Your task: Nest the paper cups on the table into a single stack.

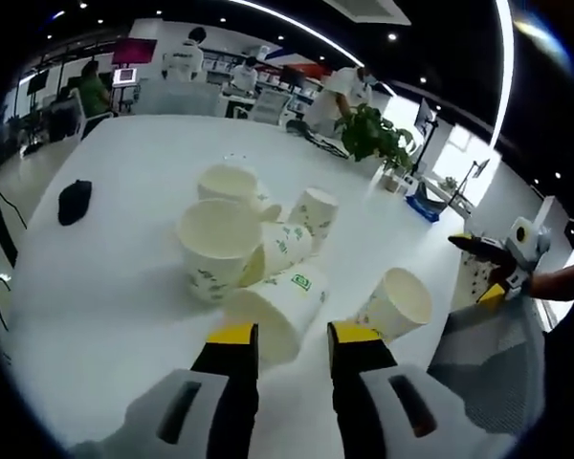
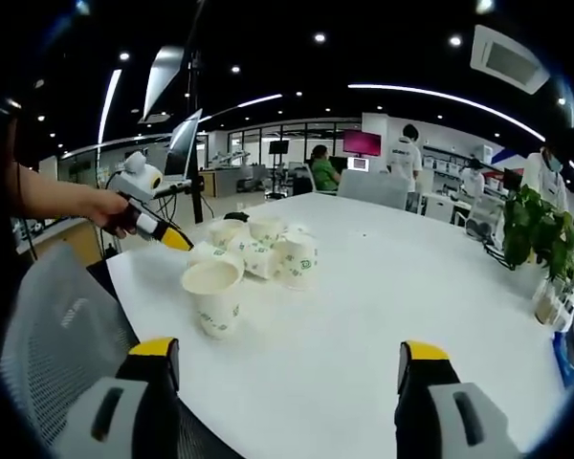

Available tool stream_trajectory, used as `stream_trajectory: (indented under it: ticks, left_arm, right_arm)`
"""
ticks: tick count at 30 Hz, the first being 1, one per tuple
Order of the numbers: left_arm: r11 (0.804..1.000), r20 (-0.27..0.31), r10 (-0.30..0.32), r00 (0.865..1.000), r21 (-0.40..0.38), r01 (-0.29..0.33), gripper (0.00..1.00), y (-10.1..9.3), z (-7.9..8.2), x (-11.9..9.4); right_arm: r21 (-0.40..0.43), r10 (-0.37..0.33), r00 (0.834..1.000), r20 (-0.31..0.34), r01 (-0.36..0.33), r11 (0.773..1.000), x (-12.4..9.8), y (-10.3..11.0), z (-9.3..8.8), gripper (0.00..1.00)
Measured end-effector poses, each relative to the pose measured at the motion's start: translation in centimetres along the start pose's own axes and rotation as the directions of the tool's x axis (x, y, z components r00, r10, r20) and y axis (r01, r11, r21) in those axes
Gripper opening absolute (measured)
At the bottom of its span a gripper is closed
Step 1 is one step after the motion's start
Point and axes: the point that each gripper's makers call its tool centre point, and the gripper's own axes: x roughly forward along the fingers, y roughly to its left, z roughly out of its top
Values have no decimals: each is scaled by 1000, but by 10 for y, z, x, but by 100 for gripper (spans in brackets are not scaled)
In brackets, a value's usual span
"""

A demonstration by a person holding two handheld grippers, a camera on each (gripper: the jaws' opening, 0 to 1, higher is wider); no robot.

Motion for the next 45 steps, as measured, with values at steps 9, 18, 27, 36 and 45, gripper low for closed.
stream_trajectory:
  ticks: [9,18,27,36,45]
  left_arm:
    - [999,-7,-43,999,-14,43,24,1,-4,8]
    - [995,-3,-97,995,-18,97,20,-4,-2,14]
    - [988,-24,-155,988,-14,155,14,-13,-6,18]
    - [977,-4,-206,979,-56,205,0,-25,-6,16]
    - [973,3,-227,974,-48,227,0,-32,-8,16]
  right_arm:
    - [7,-1,1000,-2,1,1000,0,0,0,95]
    - [15,-3,1000,-2,3,1000,0,-1,-1,95]
    - [15,2,1000,-9,-2,1000,1,-1,-2,94]
    - [15,11,1000,-17,-11,1000,1,1,-3,93]
    - [11,12,1000,-18,-12,1000,1,1,-3,92]
